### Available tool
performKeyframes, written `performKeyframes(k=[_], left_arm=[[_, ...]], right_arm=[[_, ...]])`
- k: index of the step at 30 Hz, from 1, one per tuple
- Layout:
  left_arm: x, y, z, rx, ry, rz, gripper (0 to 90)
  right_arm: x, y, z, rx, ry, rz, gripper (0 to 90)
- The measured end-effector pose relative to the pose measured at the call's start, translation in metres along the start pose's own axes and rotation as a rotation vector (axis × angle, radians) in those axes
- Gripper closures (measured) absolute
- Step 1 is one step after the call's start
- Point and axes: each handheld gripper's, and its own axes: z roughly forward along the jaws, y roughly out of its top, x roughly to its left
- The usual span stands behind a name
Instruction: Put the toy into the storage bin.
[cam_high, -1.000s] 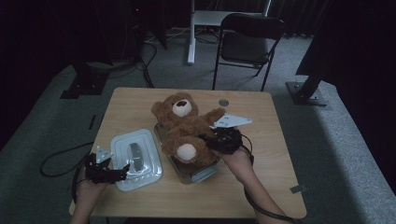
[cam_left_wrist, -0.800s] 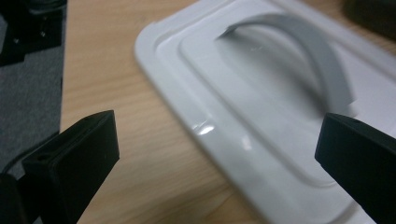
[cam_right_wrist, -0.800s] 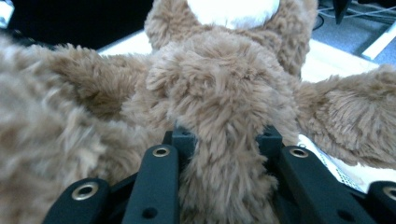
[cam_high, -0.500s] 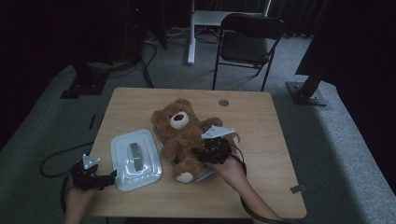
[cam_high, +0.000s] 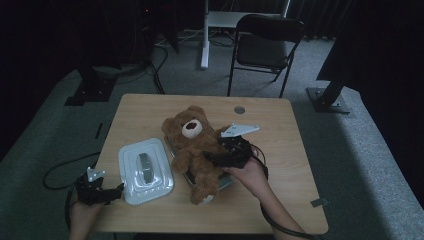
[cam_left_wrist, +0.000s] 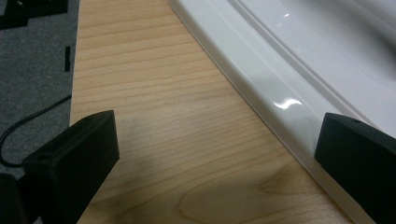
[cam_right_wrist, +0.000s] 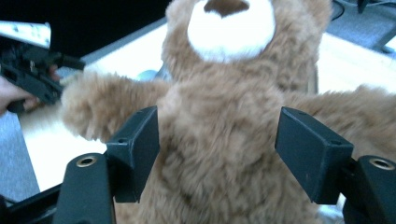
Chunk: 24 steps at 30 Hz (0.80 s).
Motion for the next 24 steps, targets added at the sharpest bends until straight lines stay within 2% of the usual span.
performKeyframes(k=[3,5,8,15,24], left_arm=[[0.002,-0.001,0.0,0.003,0.017,0.006,0.6],[0.005,-0.001,0.001,0.012,0.038,0.001,0.6],[0.009,-0.003,0.005,0.031,0.047,-0.011,0.6],[0.011,-0.005,0.012,0.019,0.023,-0.052,0.6],[0.008,-0.002,0.016,0.0,-0.001,-0.03,0.6]], right_arm=[[-0.003,0.004,-0.003,-0.019,-0.005,0.018,27.1],[-0.005,0.005,-0.004,-0.028,-0.002,0.028,25.9],[-0.008,0.005,-0.005,-0.035,-0.002,0.043,25.3],[-0.013,0.009,-0.007,-0.043,0.002,0.073,19.3],[-0.012,0.023,0.0,-0.034,0.0,0.058,18.6]])
